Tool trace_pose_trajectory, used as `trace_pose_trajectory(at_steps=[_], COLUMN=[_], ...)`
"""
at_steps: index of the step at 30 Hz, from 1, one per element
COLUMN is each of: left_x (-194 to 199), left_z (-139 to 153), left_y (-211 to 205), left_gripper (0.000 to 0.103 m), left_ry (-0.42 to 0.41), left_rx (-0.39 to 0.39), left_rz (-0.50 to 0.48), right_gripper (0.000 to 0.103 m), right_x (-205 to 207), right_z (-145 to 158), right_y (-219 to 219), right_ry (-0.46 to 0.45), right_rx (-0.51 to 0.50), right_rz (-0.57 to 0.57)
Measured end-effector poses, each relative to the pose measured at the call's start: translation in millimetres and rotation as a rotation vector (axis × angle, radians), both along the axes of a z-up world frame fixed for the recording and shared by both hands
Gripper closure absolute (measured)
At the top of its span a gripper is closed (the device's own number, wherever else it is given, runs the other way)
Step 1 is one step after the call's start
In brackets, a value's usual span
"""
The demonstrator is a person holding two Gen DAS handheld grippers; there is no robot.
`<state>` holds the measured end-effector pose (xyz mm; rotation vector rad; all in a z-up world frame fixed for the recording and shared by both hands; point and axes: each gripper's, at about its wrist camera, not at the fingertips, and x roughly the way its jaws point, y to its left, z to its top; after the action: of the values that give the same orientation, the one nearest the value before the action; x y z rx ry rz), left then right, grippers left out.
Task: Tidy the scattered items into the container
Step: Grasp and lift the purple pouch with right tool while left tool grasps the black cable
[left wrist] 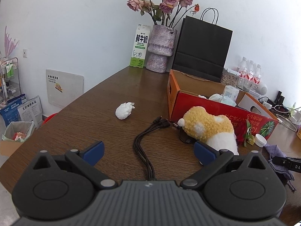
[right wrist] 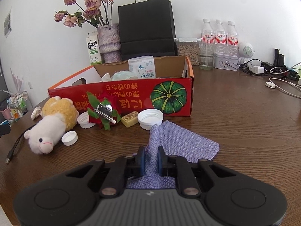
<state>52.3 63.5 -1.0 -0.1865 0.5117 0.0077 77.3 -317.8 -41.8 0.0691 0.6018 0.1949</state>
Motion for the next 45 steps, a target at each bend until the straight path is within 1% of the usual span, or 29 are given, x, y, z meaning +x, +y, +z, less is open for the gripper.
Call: trace_pose_trajectory(at_steps=[4, 8, 9, 10, 13, 15, 16, 17, 18, 20, 21, 22, 25, 27, 32, 34, 40, 45], left_x=[10, 28, 33, 38, 45, 44, 42, 41, 39, 37, 36, 35, 34, 33, 28, 24, 14, 10], left_z=[-7, -16, -18, -20, -22, -22, -22, -22, -22, -21, -20, -19, -20, -20, -18, -13, 9, 20], left_y=[-2, -3, -4, -4, -7, -7, -9, -10, -11, -9, -8, -8, -7, -5, -4, -3, -6, -5], left_gripper=[0.0, 0.0, 0.006, 0.016, 0.031, 0.039, 0.046, 0.052, 0.061, 0.071, 0.085, 0.09, 0.094, 0.097, 0.098, 0.098, 0.099, 0.099], left_ry=[0.036, 0.068, 0.077, 0.092, 0.107, 0.108, 0.11, 0.112, 0.114, 0.123, 0.13, 0.137, 0.133, 0.129, 0.094, 0.067, -0.021, -0.059], left_rx=[-0.002, 0.011, 0.017, 0.028, 0.064, 0.073, 0.088, 0.108, 0.124, 0.123, 0.118, 0.115, 0.116, 0.098, 0.055, 0.047, 0.061, 0.054], left_rz=[-0.009, 0.013, 0.015, 0.022, 0.033, 0.026, 0.024, 0.027, 0.03, 0.022, 0.017, 0.013, 0.024, 0.035, 0.036, 0.039, 0.039, 0.039], right_gripper=[0.091, 0.091, 0.091, 0.091, 0.091, 0.091, 0.091, 0.091, 0.091, 0.091, 0.091, 0.091, 0.091, 0.091, 0.091, 0.091, 0.091, 0.091], right_x=[-1, -1, -1, -1, -2, -2, -2, -2, -2, -2, -2, -2, -2, -2, -3, -3, -4, -7], right_z=[0, 0, 0, 0, 0, 0, 0, 0, 0, 0, 0, 0, 0, 0, 0, 0, 1, 4], right_y=[2, 1, 1, 1, 1, 1, 1, 1, 1, 1, 1, 2, 2, 3, 3, 3, 2, 3], right_ry=[-0.004, -0.004, -0.004, -0.004, -0.004, -0.005, -0.005, -0.005, -0.005, -0.006, -0.006, -0.006, -0.007, -0.008, -0.009, -0.009, -0.018, -0.046], right_rx=[-0.009, -0.002, -0.001, 0.0, -0.001, -0.004, -0.005, -0.006, -0.007, -0.008, -0.007, -0.008, -0.012, -0.016, -0.017, -0.017, -0.009, -0.018], right_rz=[0.001, 0.0, 0.001, 0.001, 0.001, 0.002, 0.002, 0.003, 0.003, 0.003, 0.003, 0.003, 0.004, 0.006, 0.006, 0.006, 0.004, 0.0])
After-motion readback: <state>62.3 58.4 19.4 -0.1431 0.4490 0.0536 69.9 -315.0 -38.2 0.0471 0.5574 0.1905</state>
